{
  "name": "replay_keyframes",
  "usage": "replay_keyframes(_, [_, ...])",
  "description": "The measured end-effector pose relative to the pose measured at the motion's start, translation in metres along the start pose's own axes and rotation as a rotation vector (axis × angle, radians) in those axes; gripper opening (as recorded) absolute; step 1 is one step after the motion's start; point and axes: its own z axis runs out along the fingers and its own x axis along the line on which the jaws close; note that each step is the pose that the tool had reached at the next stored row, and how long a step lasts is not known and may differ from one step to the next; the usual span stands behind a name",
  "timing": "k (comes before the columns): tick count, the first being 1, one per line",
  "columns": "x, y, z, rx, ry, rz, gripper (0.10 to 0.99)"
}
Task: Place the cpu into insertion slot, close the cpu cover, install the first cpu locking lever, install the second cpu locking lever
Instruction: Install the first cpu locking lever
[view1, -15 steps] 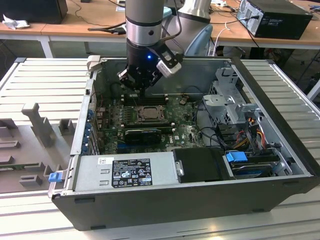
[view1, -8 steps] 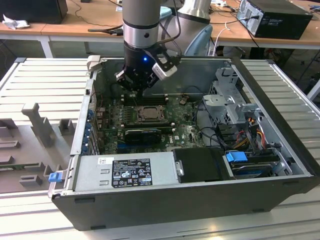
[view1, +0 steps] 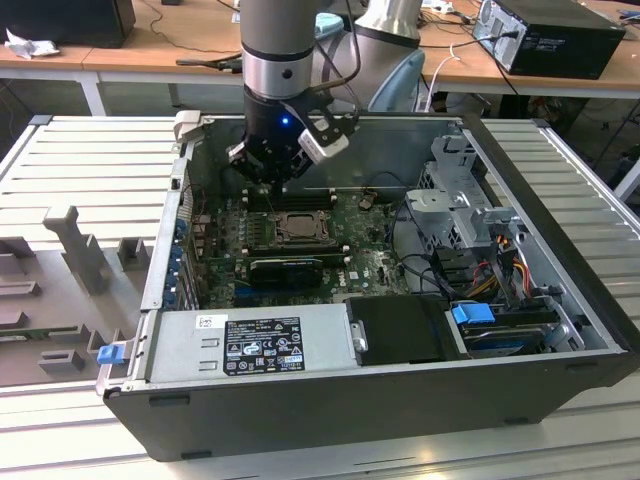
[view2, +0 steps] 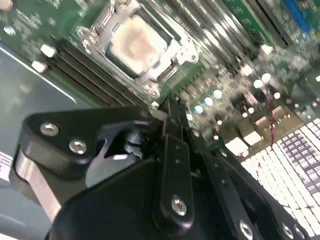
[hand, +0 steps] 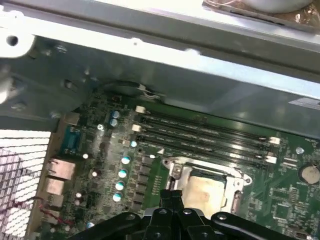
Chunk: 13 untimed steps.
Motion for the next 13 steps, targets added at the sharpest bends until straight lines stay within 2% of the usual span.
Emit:
replay_keyframes(1, [0.009,0.002,0.0001,-0.001,-0.0005,0.0,0.106])
replay_keyframes(2, [0.0145,0.0032,0.0002,-0.001,-0.0011,0.0,0.106])
replay_keyframes(6, [0.0236,0.007,0.0005,-0.001,-0.0027,0.006,0.106])
replay_keyframes(10, [0.0239,0.0145,0.0013,-0.001,-0.0035,0.015,0.106])
replay_keyframes(13, [0.019,0.0216,0.0021,-0.001,-0.0034,0.015,0.106])
